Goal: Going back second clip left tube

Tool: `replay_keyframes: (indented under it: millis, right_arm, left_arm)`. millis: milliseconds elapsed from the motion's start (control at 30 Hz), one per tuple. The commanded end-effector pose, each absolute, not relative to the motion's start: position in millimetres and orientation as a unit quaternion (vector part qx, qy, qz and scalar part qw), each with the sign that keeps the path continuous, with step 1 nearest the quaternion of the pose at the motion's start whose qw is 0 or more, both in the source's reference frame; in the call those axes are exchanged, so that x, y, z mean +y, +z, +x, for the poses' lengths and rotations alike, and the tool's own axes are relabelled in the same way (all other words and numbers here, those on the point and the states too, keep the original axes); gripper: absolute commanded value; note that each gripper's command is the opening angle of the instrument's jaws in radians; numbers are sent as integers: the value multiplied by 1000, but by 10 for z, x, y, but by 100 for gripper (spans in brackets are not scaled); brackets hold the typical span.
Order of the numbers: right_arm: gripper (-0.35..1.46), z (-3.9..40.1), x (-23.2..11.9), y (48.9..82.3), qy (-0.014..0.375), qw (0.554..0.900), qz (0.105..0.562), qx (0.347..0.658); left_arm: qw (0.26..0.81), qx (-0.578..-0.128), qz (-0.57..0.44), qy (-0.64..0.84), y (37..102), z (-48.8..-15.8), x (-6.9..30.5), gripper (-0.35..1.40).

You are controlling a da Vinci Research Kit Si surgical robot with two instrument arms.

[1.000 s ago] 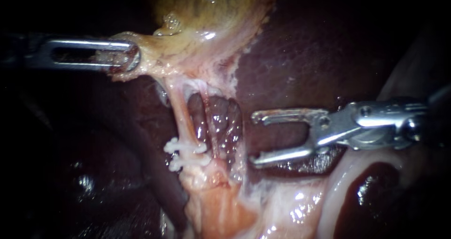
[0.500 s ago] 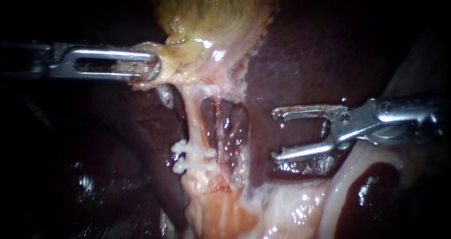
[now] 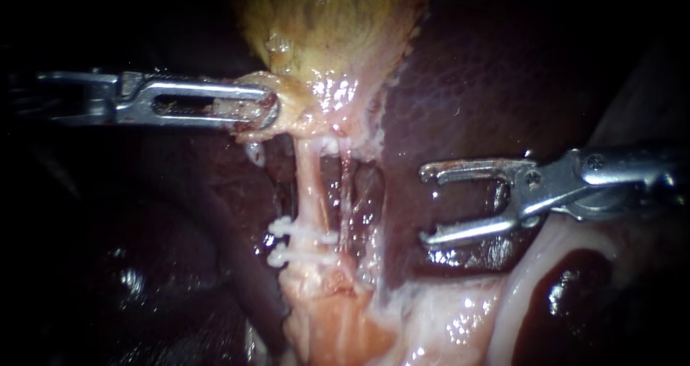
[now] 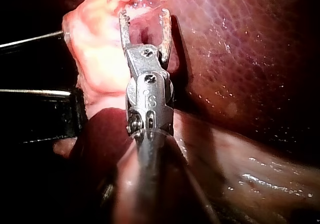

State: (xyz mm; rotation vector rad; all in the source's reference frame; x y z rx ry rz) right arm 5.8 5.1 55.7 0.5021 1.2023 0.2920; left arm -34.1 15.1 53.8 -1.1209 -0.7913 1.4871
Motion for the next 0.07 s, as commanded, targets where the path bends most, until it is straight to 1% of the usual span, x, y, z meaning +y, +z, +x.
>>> replay_keyframes:
  millis: [33,67]
  right_arm:
    - [50,58,51,557,136,785,233,557]
    - [50,58,51,557,136,785,233,557]
  left_arm:
    - [531,-331,-469,623,537,-341,151,-35]
    - [531,-331,-469,623,537,-341,151,-35]
